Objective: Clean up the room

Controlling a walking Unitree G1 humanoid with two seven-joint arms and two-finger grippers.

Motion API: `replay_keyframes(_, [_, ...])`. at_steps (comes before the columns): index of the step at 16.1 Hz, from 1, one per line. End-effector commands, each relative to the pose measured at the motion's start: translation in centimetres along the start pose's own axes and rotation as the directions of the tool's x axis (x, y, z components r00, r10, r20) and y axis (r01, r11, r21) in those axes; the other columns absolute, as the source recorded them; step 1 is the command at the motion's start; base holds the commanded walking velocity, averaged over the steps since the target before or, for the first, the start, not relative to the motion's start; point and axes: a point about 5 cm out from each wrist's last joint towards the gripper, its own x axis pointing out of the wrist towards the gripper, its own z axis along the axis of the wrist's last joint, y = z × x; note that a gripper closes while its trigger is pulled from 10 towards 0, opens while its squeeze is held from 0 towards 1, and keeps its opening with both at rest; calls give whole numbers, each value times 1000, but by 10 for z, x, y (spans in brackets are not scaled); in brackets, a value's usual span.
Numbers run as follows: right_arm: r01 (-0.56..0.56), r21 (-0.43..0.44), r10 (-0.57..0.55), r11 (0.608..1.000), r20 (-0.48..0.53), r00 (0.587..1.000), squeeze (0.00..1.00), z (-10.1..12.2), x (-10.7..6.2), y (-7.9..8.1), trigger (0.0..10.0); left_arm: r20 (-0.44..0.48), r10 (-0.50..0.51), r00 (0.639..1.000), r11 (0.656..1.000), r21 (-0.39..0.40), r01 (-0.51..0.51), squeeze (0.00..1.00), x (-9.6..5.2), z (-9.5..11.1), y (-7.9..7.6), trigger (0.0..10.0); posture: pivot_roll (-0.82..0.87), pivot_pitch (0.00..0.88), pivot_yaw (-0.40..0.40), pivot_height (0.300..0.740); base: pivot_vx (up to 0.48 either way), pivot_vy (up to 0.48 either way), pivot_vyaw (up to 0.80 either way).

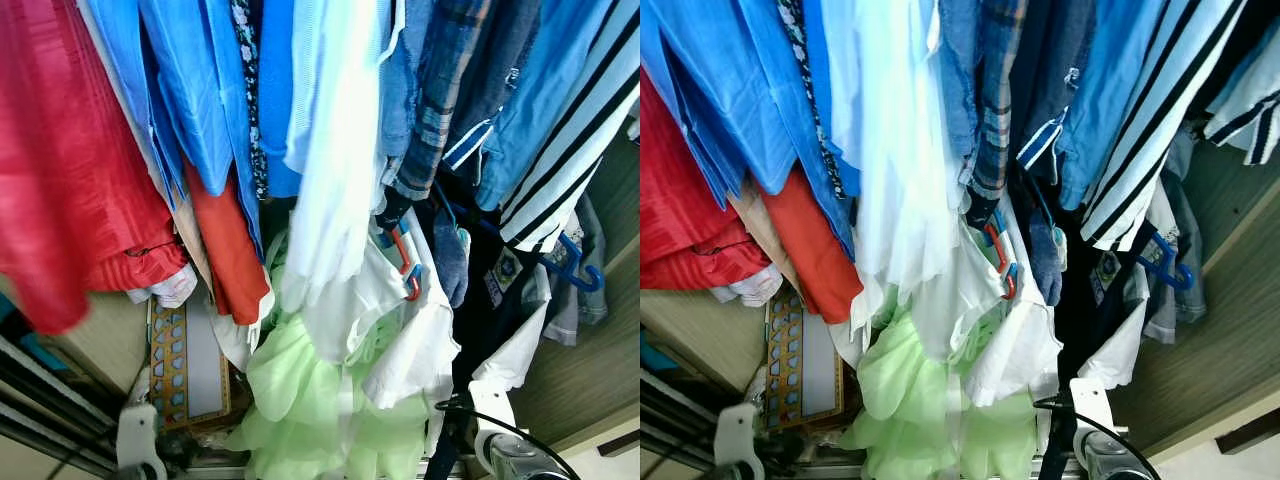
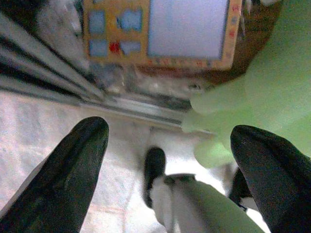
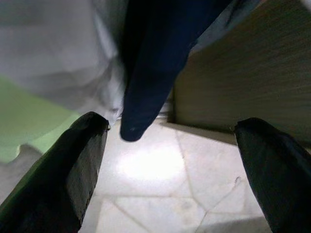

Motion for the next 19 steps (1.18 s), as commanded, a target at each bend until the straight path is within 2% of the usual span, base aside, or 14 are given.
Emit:
replay_keyframes(1, [32, -6, -32, 999, 51, 998, 0, 14, 0, -5, 10000, 55, -15, 998, 999, 51, 13, 0, 1, 22, 1, 10000, 17, 0, -16, 740, 0, 0, 0])
replay_keyframes(3, [63, -22, -60, 998, 113, 992, 0, 27, 0, -8, 10000, 182, -34, 983, 997, 68, 22, 0, -1, 63, 5, 10000, 12, 0, -22, 740, 0, 0, 0])
replay_keyframes(4, [69, -30, -64, 997, 124, 990, 0, 25, 0, -8, 10000, 216, -44, 975, 995, 92, 24, 0, -2, 72, 6, 10000, 11, 0, -25, 740, 0, 0, 0])
replay_keyframes(5, [103, -75, -91, 992, 150, 985, 0, 20, -1, -8, 10000, 284, -85, 955, 988, 146, 45, 0, -6, 87, 6, 10000, 9, 0, -29, 740, 0, 0, 0])
replay_keyframes(6, [125, -100, -105, 987, 184, 977, 0, 23, -2, -10, 10000, 331, -132, 934, 985, 146, 88, 0, -8, 95, 5, 10000, 6, 0, -33, 740, 0, 0, 0])
replay_keyframes(11, [93, -24, -78, 995, 375, 924, 0, 57, -9, -22, 10000, 411, -193, 891, 976, 170, 133, 0, -17, 81, 12, 10000, 4, 17, -39, 740, 0, 0, 0])
replay_keyframes(13, [74, -46, -44, 996, 468, 883, 0, 65, -20, -20, 10000, 451, -211, 867, 973, 183, 142, 0, -24, 75, 16, 10000, -4, 26, -33, 740, 0, 0, 0])
replay_keyframes(15, [2, -33, 18, 999, 594, 804, 0, 79, -48, -13, 10000, 563, -269, 781, 958, 243, 154, 0, -46, 76, 15, 10000, -5, 32, -32, 740, 0, 0, 0])
replay_keyframes(16, [-18, -63, 55, 998, 641, 765, 0, 86, -60, -9, 10000, 599, -294, 745, 950, 268, 159, 0, -55, 77, 12, 10000, -5, 32, -32, 740, 0, 0, 0])
replay_keyframes(17, [-25, -74, 68, 997, 656, 752, 0, 87, -64, -7, 10000, 611, -305, 731, 947, 278, 163, 0, -59, 77, 10, 10000, 0, 37, -32, 740, 0, 0, 0])
replay_keyframes(19, [-79, -118, 139, 990, 698, 702, 0, 86, -86, 6, 10000, 668, -333, 665, 939, 298, 171, 0, -77, 79, -7, 10000, 4, 34, -34, 740, 0, 0, 0])
